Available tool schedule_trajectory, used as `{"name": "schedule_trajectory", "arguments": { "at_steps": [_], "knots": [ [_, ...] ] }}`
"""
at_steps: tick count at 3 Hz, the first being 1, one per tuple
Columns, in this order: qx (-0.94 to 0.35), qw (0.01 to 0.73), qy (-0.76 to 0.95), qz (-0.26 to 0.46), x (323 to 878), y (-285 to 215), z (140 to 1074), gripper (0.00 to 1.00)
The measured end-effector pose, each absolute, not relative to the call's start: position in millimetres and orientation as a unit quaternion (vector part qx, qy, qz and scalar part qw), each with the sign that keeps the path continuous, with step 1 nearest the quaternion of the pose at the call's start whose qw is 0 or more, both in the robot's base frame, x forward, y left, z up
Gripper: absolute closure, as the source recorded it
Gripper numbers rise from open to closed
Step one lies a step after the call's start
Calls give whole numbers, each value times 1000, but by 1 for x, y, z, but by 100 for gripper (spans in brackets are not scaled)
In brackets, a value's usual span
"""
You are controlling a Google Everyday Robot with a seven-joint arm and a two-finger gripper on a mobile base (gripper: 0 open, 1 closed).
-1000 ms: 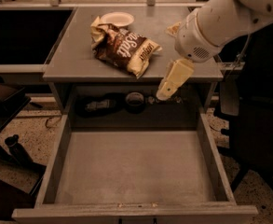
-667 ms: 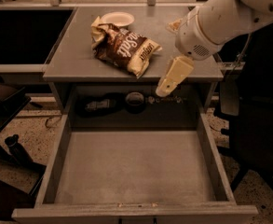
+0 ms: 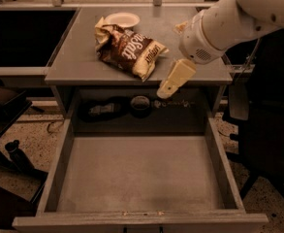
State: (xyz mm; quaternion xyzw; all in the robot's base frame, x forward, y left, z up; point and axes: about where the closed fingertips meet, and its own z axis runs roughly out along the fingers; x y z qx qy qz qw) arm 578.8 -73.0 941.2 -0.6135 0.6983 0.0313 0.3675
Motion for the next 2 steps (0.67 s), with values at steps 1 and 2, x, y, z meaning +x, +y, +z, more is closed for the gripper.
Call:
{"name": "schedule_trajectory", "arguments": {
  "at_steps": [1, 2],
  "knots": [
    [-569, 391, 723, 21, 616, -63, 916, 0],
    [-523, 415, 745, 0, 661, -55, 896, 0]
  ]
}}
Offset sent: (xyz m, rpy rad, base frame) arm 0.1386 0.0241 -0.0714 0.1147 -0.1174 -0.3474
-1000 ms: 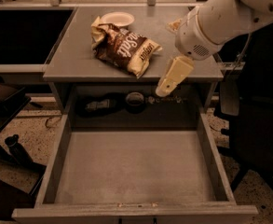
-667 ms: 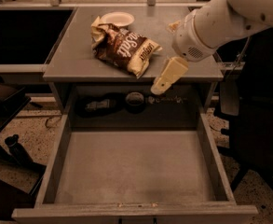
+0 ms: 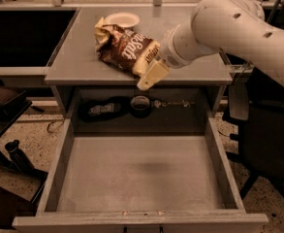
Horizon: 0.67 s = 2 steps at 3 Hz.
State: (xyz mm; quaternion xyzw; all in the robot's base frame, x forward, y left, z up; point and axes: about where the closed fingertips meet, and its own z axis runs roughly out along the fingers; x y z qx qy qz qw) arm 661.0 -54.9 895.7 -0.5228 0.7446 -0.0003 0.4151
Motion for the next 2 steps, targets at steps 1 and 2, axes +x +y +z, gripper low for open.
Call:
{"name": "schedule_trajectory", "arguments": {
  "at_steps": [1, 2],
  "knots": [
    [-504, 426, 752, -9, 700, -44, 881, 0],
    [-504, 426, 752, -9, 700, -44, 881, 0]
  ]
}}
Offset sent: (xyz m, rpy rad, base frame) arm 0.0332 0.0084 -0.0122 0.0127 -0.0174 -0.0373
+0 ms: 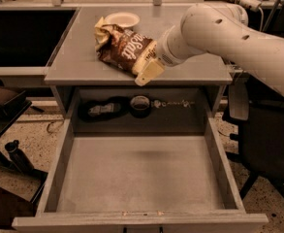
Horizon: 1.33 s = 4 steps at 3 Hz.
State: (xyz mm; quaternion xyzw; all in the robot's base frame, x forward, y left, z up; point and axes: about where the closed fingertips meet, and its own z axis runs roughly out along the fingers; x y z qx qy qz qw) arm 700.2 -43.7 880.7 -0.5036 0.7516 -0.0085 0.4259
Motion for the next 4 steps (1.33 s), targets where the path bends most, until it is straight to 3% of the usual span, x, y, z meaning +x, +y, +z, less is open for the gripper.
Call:
{"name": "schedule_trajectory", "arguments": {
  "at_steps": [4],
  "knots": [
    [-541, 388, 746, 9, 764, 13, 847, 0]
  ]
}}
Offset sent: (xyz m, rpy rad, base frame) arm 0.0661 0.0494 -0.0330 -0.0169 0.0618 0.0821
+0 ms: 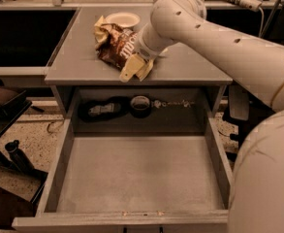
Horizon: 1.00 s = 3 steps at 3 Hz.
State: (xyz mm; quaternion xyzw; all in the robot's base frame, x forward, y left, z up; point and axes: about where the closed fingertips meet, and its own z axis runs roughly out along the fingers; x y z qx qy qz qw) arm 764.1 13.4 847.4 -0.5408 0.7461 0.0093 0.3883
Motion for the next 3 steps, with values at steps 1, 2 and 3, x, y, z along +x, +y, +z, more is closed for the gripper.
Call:
{"name": "schedule_trajectory", "arguments": {
  "at_steps": [1, 2, 3],
  "knots": [
    [-541, 388, 746, 9, 764, 15, 848, 18],
    [-541, 388, 746, 9, 764, 15, 848, 42],
    [-540, 390, 746, 8, 763, 14, 850, 65]
  ]
}}
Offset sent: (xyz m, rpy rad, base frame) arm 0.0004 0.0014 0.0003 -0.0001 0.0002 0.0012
